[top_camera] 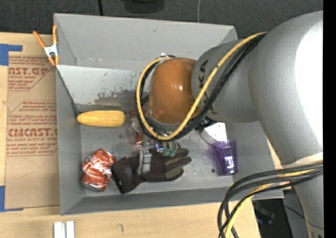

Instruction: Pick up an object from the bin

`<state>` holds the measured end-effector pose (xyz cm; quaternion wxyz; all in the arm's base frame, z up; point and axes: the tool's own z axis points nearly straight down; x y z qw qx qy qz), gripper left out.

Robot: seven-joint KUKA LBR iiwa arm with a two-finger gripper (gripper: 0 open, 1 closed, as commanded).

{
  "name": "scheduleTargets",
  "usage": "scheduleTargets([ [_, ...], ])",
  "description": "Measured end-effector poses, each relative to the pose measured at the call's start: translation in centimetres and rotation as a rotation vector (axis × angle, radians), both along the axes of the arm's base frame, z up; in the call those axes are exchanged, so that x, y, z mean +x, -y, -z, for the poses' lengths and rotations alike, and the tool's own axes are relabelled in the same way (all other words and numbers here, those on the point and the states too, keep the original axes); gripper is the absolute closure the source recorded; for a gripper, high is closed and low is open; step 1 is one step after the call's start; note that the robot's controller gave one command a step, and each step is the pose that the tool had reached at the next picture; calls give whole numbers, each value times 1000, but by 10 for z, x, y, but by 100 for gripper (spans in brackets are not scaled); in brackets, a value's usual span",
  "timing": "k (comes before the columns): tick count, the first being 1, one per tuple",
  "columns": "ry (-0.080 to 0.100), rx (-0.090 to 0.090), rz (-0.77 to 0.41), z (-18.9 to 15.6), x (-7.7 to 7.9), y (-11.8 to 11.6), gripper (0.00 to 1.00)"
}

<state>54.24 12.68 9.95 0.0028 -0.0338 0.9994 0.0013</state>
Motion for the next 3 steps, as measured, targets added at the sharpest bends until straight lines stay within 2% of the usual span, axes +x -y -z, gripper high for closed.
scheduleTargets([
  [1, -5, -1, -108, 29, -12, 21, 100],
  [2, -5, -1, -108, 29, -12, 21, 100],
  [3, -3, -2, -109, -89, -7, 9, 100],
])
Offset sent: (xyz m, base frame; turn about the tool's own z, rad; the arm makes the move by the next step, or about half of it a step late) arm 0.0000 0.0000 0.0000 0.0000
